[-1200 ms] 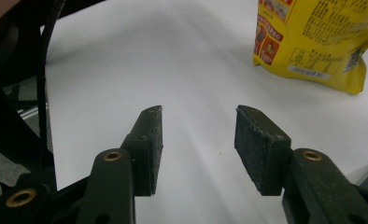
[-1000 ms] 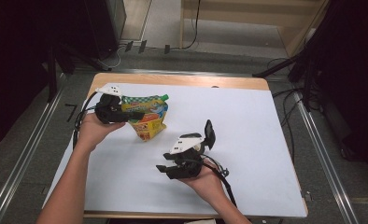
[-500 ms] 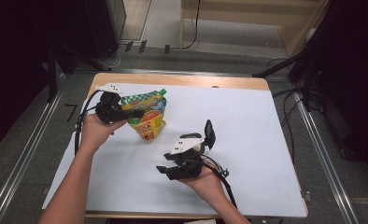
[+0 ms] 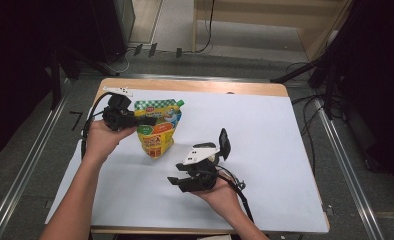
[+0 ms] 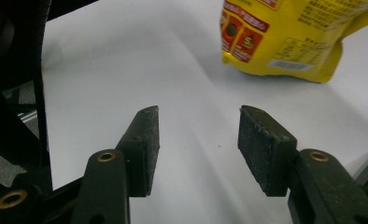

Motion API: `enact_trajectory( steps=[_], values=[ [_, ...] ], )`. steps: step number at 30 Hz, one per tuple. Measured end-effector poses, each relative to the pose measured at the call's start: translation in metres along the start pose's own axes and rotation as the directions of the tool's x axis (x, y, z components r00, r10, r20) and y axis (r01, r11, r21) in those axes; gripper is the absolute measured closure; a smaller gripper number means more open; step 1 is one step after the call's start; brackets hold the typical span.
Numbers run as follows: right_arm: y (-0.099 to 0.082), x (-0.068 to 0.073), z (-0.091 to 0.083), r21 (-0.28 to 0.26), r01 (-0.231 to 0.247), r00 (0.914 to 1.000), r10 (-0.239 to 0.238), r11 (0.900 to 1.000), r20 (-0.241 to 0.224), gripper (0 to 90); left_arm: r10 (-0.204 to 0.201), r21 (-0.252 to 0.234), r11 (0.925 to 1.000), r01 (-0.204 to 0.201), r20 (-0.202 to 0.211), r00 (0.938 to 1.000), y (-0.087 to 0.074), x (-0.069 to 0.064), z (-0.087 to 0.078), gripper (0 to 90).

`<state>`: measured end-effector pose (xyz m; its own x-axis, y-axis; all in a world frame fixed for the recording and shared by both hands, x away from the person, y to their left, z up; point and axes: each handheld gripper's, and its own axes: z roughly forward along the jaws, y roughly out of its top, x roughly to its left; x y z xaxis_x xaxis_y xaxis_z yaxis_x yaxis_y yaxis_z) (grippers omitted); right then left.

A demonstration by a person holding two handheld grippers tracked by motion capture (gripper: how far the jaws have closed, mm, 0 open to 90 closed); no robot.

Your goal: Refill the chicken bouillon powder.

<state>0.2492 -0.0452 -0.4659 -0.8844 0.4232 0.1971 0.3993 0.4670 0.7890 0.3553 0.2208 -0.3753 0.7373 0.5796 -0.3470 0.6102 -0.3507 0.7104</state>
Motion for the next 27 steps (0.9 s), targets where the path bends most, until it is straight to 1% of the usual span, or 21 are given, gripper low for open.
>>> enact_trajectory(
  steps=[5, 10, 11, 13, 15, 18, 19, 20, 21, 22, 23, 24, 25, 27],
  values=[
    [0.001, 0.000, 0.000, -0.007, -0.003, 0.9999, 0.003, 1.0000, 0.011, 49.6, 0.017, -0.031, 0.9994, -0.016, 0.022, 0.9996, 0.006, -0.015, -0.016, 90.0],
    [0.001, 0.000, 0.003, -0.011, -0.010, 0.9998, 0.010, 0.9999, 0.019, 48.2, 0.016, -0.052, 0.9985, -0.014, 0.041, 0.9990, 0.009, -0.031, -0.032, 90.0],
    [0.001, -0.001, 0.005, -0.015, -0.010, 0.9998, 0.010, 0.9998, 0.014, 47.3, 0.015, -0.053, 0.9985, -0.012, 0.049, 0.9987, 0.009, -0.032, -0.034, 90.0],
    [0.002, 0.000, 0.008, -0.020, -0.026, 0.9996, 0.026, 0.9995, 0.007, 47.1, 0.005, -0.054, 0.9985, -0.001, 0.061, 0.9982, 0.009, -0.037, -0.037, 90.0],
    [0.002, 0.000, 0.012, -0.017, -0.033, 0.9994, 0.034, 0.9993, 0.003, 49.8, 0.004, -0.056, 0.9985, 0.000, 0.068, 0.9977, 0.008, -0.042, -0.040, 90.0],
    [0.003, 0.002, 0.018, -0.015, -0.012, 0.9995, 0.012, 0.9998, 0.030, 51.0, 0.003, -0.052, 0.9986, 0.001, 0.073, 0.9973, 0.008, -0.050, -0.044, 90.0],
    [0.003, 0.001, 0.020, -0.019, -0.012, 0.9991, 0.012, 0.9998, 0.040, 52.9, 0.004, -0.053, 0.9986, 0.000, 0.076, 0.9971, 0.007, -0.053, -0.045, 90.0],
    [0.003, 0.001, 0.020, -0.019, -0.012, 0.9991, 0.012, 0.9998, 0.040, 52.9, 0.007, -0.055, 0.9985, -0.003, 0.079, 0.9968, 0.007, -0.055, -0.046, 90.0],
    [0.003, 0.001, 0.021, -0.024, -0.010, 0.9989, 0.011, 0.9997, 0.046, 56.0, 0.011, -0.056, 0.9984, -0.006, 0.084, 0.9964, 0.008, -0.058, -0.048, 90.0],
    [0.003, 0.002, 0.022, -0.023, -0.017, 0.9989, 0.018, 0.9996, 0.044, 61.7, 0.012, -0.059, 0.9982, -0.006, 0.090, 0.9959, 0.008, -0.063, -0.051, 90.0],
    [0.003, 0.002, 0.022, -0.023, -0.017, 0.9989, 0.018, 0.9996, 0.044, 61.7, 0.012, -0.059, 0.9982, -0.006, 0.090, 0.9959, 0.008, -0.063, -0.051, 90.0],
    [0.003, 0.004, 0.024, -0.029, -0.001, 0.9985, 0.002, 0.9996, 0.055, 65.3, 0.013, -0.066, 0.9978, -0.007, 0.097, 0.9952, 0.008, -0.067, -0.054, 90.0],
    [0.003, 0.004, 0.024, -0.029, -0.001, 0.9985, 0.002, 0.9996, 0.055, 65.3, 0.013, -0.066, 0.9978, -0.007, 0.097, 0.9952, 0.008, -0.067, -0.054, 90.0],
    [0.004, 0.006, 0.027, -0.040, -0.002, 0.9979, 0.005, 0.9992, 0.065, 65.8, 0.013, -0.070, 0.9975, -0.006, 0.106, 0.9943, 0.007, -0.074, -0.058, 90.0]
  ],
)
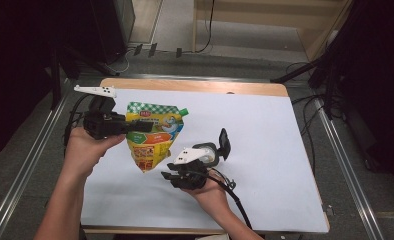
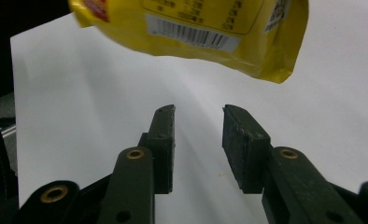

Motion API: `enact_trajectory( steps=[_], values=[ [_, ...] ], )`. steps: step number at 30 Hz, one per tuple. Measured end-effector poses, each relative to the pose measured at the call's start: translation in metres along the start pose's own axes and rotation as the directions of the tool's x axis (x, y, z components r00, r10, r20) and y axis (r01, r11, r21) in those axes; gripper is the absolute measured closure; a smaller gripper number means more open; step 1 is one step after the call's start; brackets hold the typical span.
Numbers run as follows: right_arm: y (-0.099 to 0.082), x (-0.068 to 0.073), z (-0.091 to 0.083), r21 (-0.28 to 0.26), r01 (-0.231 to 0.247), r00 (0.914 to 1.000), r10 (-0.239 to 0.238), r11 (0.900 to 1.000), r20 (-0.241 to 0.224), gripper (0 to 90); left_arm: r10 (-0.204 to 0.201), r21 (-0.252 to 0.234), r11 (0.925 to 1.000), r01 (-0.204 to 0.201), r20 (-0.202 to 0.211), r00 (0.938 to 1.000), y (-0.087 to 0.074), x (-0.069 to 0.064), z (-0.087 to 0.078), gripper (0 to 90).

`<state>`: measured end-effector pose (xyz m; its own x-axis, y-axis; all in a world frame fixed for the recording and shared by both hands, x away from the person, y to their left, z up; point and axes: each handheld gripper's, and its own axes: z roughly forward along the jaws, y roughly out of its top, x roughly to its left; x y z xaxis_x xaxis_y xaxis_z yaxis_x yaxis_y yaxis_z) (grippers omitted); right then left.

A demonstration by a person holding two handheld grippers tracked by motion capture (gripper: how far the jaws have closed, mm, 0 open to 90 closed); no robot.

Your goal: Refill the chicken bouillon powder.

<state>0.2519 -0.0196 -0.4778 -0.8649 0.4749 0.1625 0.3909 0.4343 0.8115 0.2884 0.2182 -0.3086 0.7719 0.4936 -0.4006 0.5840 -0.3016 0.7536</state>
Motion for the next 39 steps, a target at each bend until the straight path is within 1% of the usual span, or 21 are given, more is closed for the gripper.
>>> enact_trajectory(
  steps=[2, 3, 6, 7, 10, 11, 12, 15, 18, 20, 23, 26, 27, 29, 32, 33, 34, 35, 37, 38, 39],
  values=[
    [0.000, 0.001, 0.001, -0.005, -0.004, 1.0000, 0.004, 1.0000, 0.004, 64.4, 0.004, -0.002, 1.0000, -0.004, 0.000, 1.0000, 0.000, -0.003, -0.001, 90.0],
    [0.000, 0.002, 0.003, -0.018, -0.010, 0.9999, 0.011, 0.9998, 0.010, 61.2, 0.004, 0.001, 1.0000, -0.004, 0.003, 1.0000, 0.000, -0.005, -0.002, 90.0],
    [0.001, 0.005, 0.005, -0.027, -0.016, 0.9996, 0.017, 0.9995, 0.024, 61.7, 0.000, 0.000, 1.0000, 0.000, 0.015, 0.9999, -0.001, -0.011, -0.005, 90.0],
    [0.000, 0.007, 0.007, -0.027, -0.006, 0.9990, 0.007, 0.9996, 0.045, 64.5, 0.004, 0.006, 1.0000, -0.004, 0.020, 0.9998, -0.002, -0.015, -0.007, 90.0],
    [-0.001, 0.007, 0.008, -0.038, -0.003, 0.9982, 0.005, 0.9993, 0.060, 67.3, 0.002, 0.009, 1.0000, -0.002, 0.023, 0.9997, -0.003, -0.018, -0.008, 90.0],
    [-0.002, 0.007, 0.009, -0.045, -0.007, 0.9971, 0.010, 0.9990, 0.076, 71.9, -0.003, 0.014, 0.9999, 0.003, 0.033, 0.9994, -0.004, -0.020, -0.008, 90.0],
    [-0.002, 0.007, 0.009, -0.045, -0.007, 0.9971, 0.010, 0.9990, 0.076, 71.9, -0.003, 0.014, 0.9999, 0.003, 0.033, 0.9994, -0.004, -0.020, -0.008, 90.0],
    [-0.007, 0.007, 0.010, -0.070, -0.018, 0.9954, 0.025, 0.9974, 0.093, 78.3, -0.013, 0.028, 0.9995, 0.012, 0.049, 0.9987, -0.005, -0.023, -0.008, 90.0],
    [-0.010, 0.007, 0.011, -0.102, -0.048, 0.9940, 0.057, 0.9936, 0.094, 78.1, -0.022, 0.032, 0.9993, 0.020, 0.065, 0.9976, -0.005, -0.025, -0.007, 90.0],
    [-0.011, 0.006, 0.013, -0.104, -0.055, 0.9941, 0.065, 0.9931, 0.087, 76.9, -0.029, 0.035, 0.9990, 0.026, 0.072, 0.9970, -0.005, -0.025, -0.006, 90.0],
    [-0.013, 0.005, 0.014, -0.113, -0.047, 0.9939, 0.057, 0.9925, 0.094, 76.6, -0.060, 0.039, 0.9976, 0.056, 0.097, 0.9935, -0.007, -0.021, -0.001, 90.0],
    [-0.014, 0.007, 0.014, -0.114, -0.047, 0.9944, 0.057, 0.9924, 0.089, 76.2, -0.071, 0.042, 0.9968, 0.068, 0.092, 0.9932, -0.009, -0.019, 0.003, 90.0],
    [-0.013, 0.008, 0.013, -0.125, -0.038, 0.9960, 0.047, 0.9914, 0.076, 75.0, -0.085, 0.058, 0.9951, 0.081, 0.082, 0.9930, -0.010, -0.016, 0.008, 90.0],
    [-0.013, 0.010, 0.014, -0.107, -0.006, 0.9951, 0.017, 0.9943, 0.097, 73.1, -0.098, 0.055, 0.9942, 0.093, 0.089, 0.9912, -0.011, -0.013, 0.013, 90.0],
    [-0.014, 0.010, 0.015, -0.096, -0.003, 0.9956, 0.012, 0.9954, 0.093, 72.4, -0.094, 0.054, 0.9945, 0.090, 0.071, 0.9930, -0.011, -0.013, 0.015, 90.0],
    [-0.014, 0.010, 0.015, -0.086, -0.009, 0.9967, 0.015, 0.9963, 0.080, 71.0, -0.091, 0.051, 0.9948, 0.089, 0.038, 0.9951, -0.010, -0.014, 0.016, 90.0],
    [-0.014, 0.010, 0.015, -0.086, -0.009, 0.9967, 0.015, 0.9963, 0.080, 71.0, -0.091, 0.051, 0.9948, 0.089, 0.038, 0.9951, -0.010, -0.014, 0.016, 90.0],
    [-0.014, 0.011, 0.015, -0.086, 0.009, 0.9968, -0.002, 0.9963, 0.079, 69.6, -0.088, 0.048, 0.9951, 0.086, 0.043, 0.9952, -0.011, -0.013, 0.018, 90.0],
    [-0.014, 0.011, 0.014, -0.086, 0.013, 0.9973, -0.006, 0.9962, 0.073, 68.8, -0.086, 0.044, 0.9955, 0.084, 0.033, 0.9958, -0.011, -0.014, 0.019, 90.0],
    [-0.014, 0.013, 0.015, -0.082, 0.018, 0.9982, -0.013, 0.9964, 0.059, 67.8, -0.071, 0.048, 0.9963, 0.071, -0.002, 0.9974, -0.010, -0.015, 0.021, 90.0],
    [-0.014, 0.013, 0.015, -0.082, 0.018, 0.9982, -0.013, 0.9964, 0.059, 67.8, -0.071, 0.048, 0.9963, 0.071, -0.002, 0.9974, -0.010, -0.015, 0.021, 89.7]
  ],
)
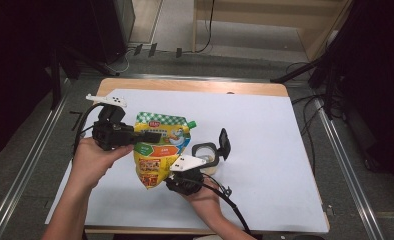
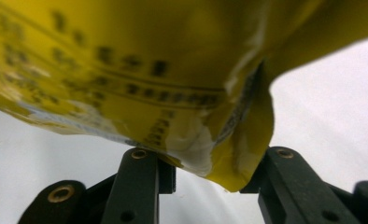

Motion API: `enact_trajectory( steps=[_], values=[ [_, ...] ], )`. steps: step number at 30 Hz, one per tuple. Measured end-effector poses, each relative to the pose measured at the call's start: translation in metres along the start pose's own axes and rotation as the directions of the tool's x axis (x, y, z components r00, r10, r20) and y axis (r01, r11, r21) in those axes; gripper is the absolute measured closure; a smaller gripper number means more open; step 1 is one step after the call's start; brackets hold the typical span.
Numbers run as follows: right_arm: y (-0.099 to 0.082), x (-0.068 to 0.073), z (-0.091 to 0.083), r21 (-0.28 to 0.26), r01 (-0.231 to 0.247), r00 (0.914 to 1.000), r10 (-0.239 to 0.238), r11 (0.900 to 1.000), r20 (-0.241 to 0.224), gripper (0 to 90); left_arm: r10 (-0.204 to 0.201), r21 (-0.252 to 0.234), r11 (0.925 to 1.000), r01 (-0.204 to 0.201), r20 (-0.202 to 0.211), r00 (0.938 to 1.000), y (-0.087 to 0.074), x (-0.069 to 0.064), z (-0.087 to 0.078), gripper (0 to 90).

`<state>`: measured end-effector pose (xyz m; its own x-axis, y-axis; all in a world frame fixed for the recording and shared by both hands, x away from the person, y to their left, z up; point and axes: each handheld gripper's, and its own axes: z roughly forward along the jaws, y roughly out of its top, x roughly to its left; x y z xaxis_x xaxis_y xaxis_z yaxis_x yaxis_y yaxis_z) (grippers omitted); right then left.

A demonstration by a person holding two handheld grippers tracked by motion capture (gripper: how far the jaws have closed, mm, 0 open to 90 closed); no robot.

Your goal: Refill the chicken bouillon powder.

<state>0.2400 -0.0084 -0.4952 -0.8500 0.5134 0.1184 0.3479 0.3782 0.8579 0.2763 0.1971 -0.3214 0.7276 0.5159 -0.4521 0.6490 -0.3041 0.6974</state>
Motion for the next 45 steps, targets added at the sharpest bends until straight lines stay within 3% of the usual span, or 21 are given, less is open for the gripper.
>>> enact_trajectory(
  steps=[4, 7, 12, 18, 26, 31, 36, 40, 45],
  values=[
    [0.000, 0.002, -0.001, 0.004, 0.013, 0.9999, -0.013, 0.9999, -0.007, 66.4, 0.006, 0.012, 0.9999, -0.005, -0.043, 0.9991, 0.000, 0.000, 0.005, 87.7],
    [0.001, 0.004, -0.004, -0.006, 0.029, 0.9996, -0.029, 0.9996, -0.003, 66.0, 0.005, 0.018, 0.9998, -0.004, -0.044, 0.9990, 0.000, 0.002, 0.008, 85.1],
    [0.003, 0.002, -0.007, -0.013, 0.013, 0.9997, -0.013, 0.9998, -0.022, 67.1, 0.015, 0.034, 0.9993, -0.013, -0.057, 0.9983, 0.000, 0.003, 0.015, 82.6],
    [0.003, 0.002, -0.011, -0.011, 0.004, 0.9991, -0.004, 0.9999, -0.042, 66.8, 0.055, 0.050, 0.9974, -0.052, -0.061, 0.9966, 0.001, 0.002, 0.022, 79.8],
    [0.006, 0.014, -0.013, -0.011, 0.052, 0.9973, -0.053, 0.9986, -0.051, 63.1, 0.096, 0.072, 0.9933, -0.090, -0.080, 0.9922, 0.001, 0.002, 0.033, 78.7],
    [0.008, 0.018, -0.016, -0.020, 0.069, 0.9960, -0.070, 0.9974, -0.055, 61.7, 0.084, 0.076, 0.9940, -0.079, -0.067, 0.9942, 0.001, 0.003, 0.038, 78.3],
    [0.009, 0.020, -0.020, -0.010, 0.044, 0.9963, -0.045, 0.9990, -0.074, 61.1, 0.078, 0.080, 0.9941, -0.074, -0.052, 0.9956, 0.002, 0.005, 0.042, 78.4],
    [0.008, 0.022, -0.022, 0.000, 0.050, 0.9957, -0.050, 0.9987, -0.078, 59.2, 0.007, 0.094, 0.9956, -0.004, -0.036, 0.9993, 0.003, 0.007, 0.045, 77.8],
    [0.007, 0.022, -0.021, 0.006, 0.046, 0.9945, -0.045, 0.9989, -0.095, 59.3, 0.011, 0.108, 0.9942, -0.007, -0.044, 0.9990, 0.003, 0.007, 0.049, 78.2]
  ],
)
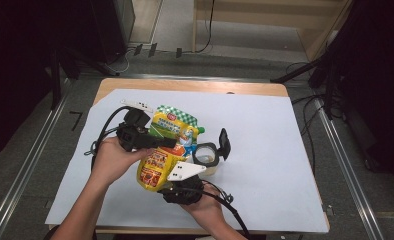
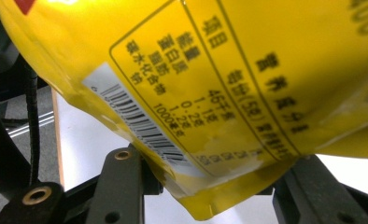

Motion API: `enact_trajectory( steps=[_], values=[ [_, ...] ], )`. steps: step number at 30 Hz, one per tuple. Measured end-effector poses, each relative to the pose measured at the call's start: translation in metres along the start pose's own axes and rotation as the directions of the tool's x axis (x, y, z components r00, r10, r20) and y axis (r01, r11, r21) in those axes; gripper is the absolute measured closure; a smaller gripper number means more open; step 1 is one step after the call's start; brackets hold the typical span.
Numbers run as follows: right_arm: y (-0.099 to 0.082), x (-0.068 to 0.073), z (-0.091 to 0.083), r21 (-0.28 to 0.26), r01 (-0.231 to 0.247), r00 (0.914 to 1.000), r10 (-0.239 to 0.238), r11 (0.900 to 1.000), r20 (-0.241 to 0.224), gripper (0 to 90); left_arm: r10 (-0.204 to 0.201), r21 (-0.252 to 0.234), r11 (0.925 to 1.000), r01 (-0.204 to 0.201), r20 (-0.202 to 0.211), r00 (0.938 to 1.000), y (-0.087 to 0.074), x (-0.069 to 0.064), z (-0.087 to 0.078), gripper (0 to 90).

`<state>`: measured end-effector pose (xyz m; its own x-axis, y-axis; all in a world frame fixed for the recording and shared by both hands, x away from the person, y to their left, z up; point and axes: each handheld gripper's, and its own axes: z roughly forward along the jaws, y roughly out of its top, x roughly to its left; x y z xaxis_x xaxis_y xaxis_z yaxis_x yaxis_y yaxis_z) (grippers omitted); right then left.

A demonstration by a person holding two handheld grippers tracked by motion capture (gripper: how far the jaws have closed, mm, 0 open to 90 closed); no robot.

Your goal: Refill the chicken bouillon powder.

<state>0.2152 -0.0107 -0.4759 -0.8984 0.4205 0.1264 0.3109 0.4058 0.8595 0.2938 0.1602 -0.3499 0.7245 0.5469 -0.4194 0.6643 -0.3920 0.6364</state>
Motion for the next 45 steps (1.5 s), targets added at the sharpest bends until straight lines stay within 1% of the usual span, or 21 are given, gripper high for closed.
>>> enact_trajectory(
  steps=[3, 4, 7, 9, 12, 14, 15, 16, 19, 21, 22, 23, 25, 28, 31, 33, 35, 38, 41, 44, 45],
  values=[
    [0.000, 0.001, 0.000, -0.003, 0.004, 0.9999, -0.004, 1.0000, -0.011, 60.1, 0.019, 0.014, 0.9997, -0.019, -0.023, 0.9995, 0.001, -0.004, 0.006, 77.7],
    [0.000, 0.001, 0.000, -0.003, 0.004, 0.9999, -0.004, 1.0000, -0.011, 60.1, 0.019, 0.014, 0.9997, -0.019, -0.023, 0.9995, 0.001, -0.004, 0.006, 77.4],
    [0.001, 0.005, -0.001, -0.002, 0.026, 0.9996, -0.026, 0.9997, -0.012, 61.1, 0.021, 0.025, 0.9995, -0.020, -0.032, 0.9993, 0.002, -0.006, 0.010, 77.0],
    [0.001, 0.007, -0.002, 0.003, 0.037, 0.9993, -0.037, 0.9993, -0.001, 61.5, 0.020, 0.029, 0.9994, -0.019, -0.029, 0.9994, 0.002, -0.006, 0.011, 76.9],
    [0.001, 0.007, -0.002, 0.003, 0.036, 0.9994, -0.036, 0.9993, 0.000, 61.5, 0.016, 0.030, 0.9994, -0.015, -0.028, 0.9995, 0.002, -0.006, 0.012, 76.8],
    [0.001, 0.007, -0.003, 0.002, 0.027, 0.9996, -0.027, 0.9996, -0.008, 61.5, 0.014, 0.032, 0.9994, -0.013, -0.025, 0.9996, 0.002, -0.006, 0.014, 76.5],
    [0.002, 0.009, -0.003, 0.000, 0.017, 0.9996, -0.017, 0.9999, -0.023, 61.2, 0.009, 0.035, 0.9994, -0.008, -0.027, 0.9996, 0.002, -0.007, 0.015, 75.9],
    [0.002, 0.009, -0.003, 0.000, 0.017, 0.9996, -0.017, 0.9999, -0.023, 61.2, 0.009, 0.035, 0.9994, -0.008, -0.027, 0.9996, 0.002, -0.007, 0.015, 75.6],
    [0.004, 0.011, -0.004, -0.004, 0.020, 0.9994, -0.020, 0.9998, -0.029, 61.0, -0.015, 0.038, 0.9992, 0.015, -0.017, 0.9997, 0.003, -0.006, 0.017, 75.0],
    [0.005, 0.013, -0.005, -0.008, 0.015, 0.9990, -0.016, 0.9999, -0.041, 62.0, -0.030, 0.045, 0.9985, 0.031, -0.016, 0.9994, 0.003, -0.005, 0.018, 74.6],
    [0.005, 0.013, -0.005, -0.008, 0.015, 0.9990, -0.016, 0.9999, -0.041, 62.0, -0.030, 0.045, 0.9985, 0.031, -0.016, 0.9994, 0.003, -0.005, 0.018, 74.1],
    [0.005, 0.014, -0.005, -0.011, 0.016, 0.9988, -0.017, 0.9998, -0.047, 62.1, -0.040, 0.045, 0.9982, 0.040, -0.012, 0.9991, 0.003, -0.005, 0.019, 74.1],
    [0.007, 0.016, -0.006, -0.012, 0.014, 0.9980, -0.014, 0.9998, -0.061, 62.3, -0.043, 0.061, 0.9972, 0.044, -0.017, 0.9989, 0.003, -0.006, 0.022, 73.3],
    [0.008, 0.020, -0.006, -0.016, 0.030, 0.9978, -0.031, 0.9994, -0.059, 62.2, -0.061, 0.075, 0.9953, 0.062, -0.014, 0.9981, 0.004, -0.006, 0.026, 72.7],
    [0.007, 0.019, -0.006, -0.010, 0.019, 0.9978, -0.020, 0.9998, -0.064, 62.2, -0.073, 0.086, 0.9934, 0.075, -0.030, 0.9969, 0.005, -0.006, 0.031, 73.1],
    [0.007, 0.018, -0.005, -0.006, 0.016, 0.9976, -0.016, 0.9999, -0.068, 62.2, -0.077, 0.091, 0.9927, 0.080, -0.033, 0.9965, 0.005, -0.005, 0.031, 73.2],
    [0.006, 0.018, -0.004, -0.002, 0.011, 0.9970, -0.011, 0.9999, -0.077, 61.9, -0.089, 0.108, 0.9899, 0.092, -0.036, 0.9954, 0.006, -0.004, 0.033, 73.2],
    [0.006, 0.019, -0.004, -0.001, 0.018, 0.9971, -0.018, 0.9998, -0.074, 61.5, -0.089, 0.112, 0.9894, 0.092, -0.032, 0.9955, 0.006, -0.004, 0.035, 73.2],
    [0.005, 0.019, -0.003, 0.010, 0.017, 0.9975, -0.017, 0.9998, -0.069, 61.3, -0.094, 0.126, 0.9873, 0.097, -0.027, 0.9952, 0.006, -0.003, 0.039, 73.2],
    [0.004, 0.018, -0.002, 0.014, 0.017, 0.9973, -0.016, 0.9998, -0.072, 61.1, -0.096, 0.132, 0.9863, 0.099, -0.027, 0.9950, 0.006, -0.002, 0.041, 73.2],
    [0.004, 0.018, -0.001, 0.017, 0.014, 0.9971, -0.012, 0.9998, -0.076, 60.9, -0.103, 0.139, 0.9846, 0.106, -0.025, 0.9943, 0.006, -0.001, 0.043, 73.1]
  ],
)
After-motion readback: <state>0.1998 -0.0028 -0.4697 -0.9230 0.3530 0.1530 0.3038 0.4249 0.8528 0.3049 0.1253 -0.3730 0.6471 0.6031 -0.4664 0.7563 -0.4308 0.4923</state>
